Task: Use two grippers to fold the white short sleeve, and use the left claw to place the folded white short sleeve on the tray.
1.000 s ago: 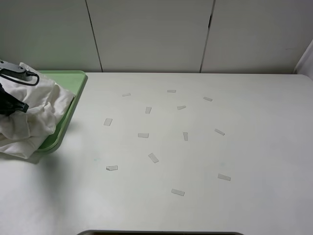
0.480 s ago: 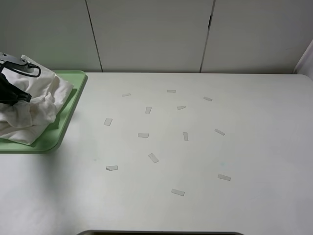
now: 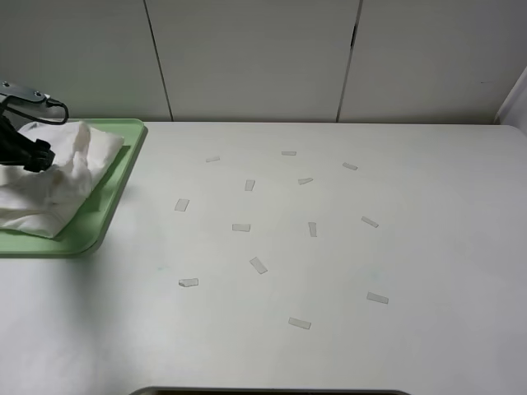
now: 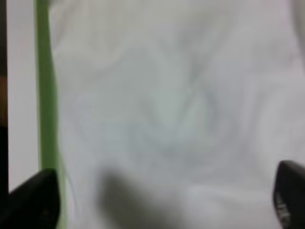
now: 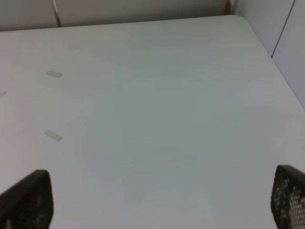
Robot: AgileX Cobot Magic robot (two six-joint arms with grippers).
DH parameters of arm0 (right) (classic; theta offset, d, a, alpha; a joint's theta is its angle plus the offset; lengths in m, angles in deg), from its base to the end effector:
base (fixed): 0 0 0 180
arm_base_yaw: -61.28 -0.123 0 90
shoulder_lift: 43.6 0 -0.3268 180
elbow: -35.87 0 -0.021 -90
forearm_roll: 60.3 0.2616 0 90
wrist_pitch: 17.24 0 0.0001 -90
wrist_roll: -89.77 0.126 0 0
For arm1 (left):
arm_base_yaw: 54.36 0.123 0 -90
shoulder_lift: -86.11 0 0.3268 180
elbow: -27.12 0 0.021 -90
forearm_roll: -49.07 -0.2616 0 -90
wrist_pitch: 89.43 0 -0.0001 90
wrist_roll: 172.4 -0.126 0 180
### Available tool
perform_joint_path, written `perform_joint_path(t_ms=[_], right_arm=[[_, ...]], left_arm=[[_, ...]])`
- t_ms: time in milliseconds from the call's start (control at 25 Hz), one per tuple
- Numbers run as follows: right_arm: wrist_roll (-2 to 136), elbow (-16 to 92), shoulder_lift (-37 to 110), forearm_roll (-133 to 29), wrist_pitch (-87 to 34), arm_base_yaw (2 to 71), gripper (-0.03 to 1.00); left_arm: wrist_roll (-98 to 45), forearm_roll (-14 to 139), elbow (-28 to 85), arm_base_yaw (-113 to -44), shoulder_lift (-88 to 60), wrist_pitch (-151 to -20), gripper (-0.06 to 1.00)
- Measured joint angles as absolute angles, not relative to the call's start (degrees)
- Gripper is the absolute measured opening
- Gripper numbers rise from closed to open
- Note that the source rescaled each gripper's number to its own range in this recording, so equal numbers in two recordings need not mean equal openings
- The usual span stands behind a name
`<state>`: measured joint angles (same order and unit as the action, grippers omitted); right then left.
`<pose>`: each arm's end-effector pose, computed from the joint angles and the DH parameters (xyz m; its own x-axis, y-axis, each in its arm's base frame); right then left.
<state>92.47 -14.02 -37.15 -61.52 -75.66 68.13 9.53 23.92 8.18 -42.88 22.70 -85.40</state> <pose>-0.0045 -0.0018 0.2693 -0.4106 0.0855 -0.9078 0.1505 0.9883 0.0251 0.4175 0.0887 0.1479 -0.7676 0.2453 -0.5921 0.0913 0.9563 0.2779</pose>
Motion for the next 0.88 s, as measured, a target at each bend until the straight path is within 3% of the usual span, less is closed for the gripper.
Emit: perform_joint_path(t_ms=[40,80,120,200,560,880], right_arm=[[92.47,-14.02,-37.15,-61.52,-75.66,68.13,1.0],[92.47,-14.02,-37.15,-61.52,-75.66,68.13,1.0],[92.47,-14.02,-37.15,-61.52,-75.66,68.13,1.0],[92.47,-14.02,-37.15,-61.52,-75.66,68.13,1.0],[92.47,-14.02,-37.15,-61.52,-75.66,68.13,1.0],[92.47,-14.02,-37.15,-61.52,-75.6,68.13,1.0]], left_arm=[[9.53,23.92,8.18,-42.8,22.7,-86.02,0.84],[9.53,23.92,8.18,-42.8,22.7,-86.02,0.84],[9.53,23.92,8.22,-42.69,22.7,-87.77,0.93],[9.53,23.92,8.22,-42.69,22.75,-90.17,0.98],[10.95,23.92,8.28,-42.69,21.33,-91.21,1.0],[15.51,24.59,8.42,-42.69,6.83,-63.19,0.97]])
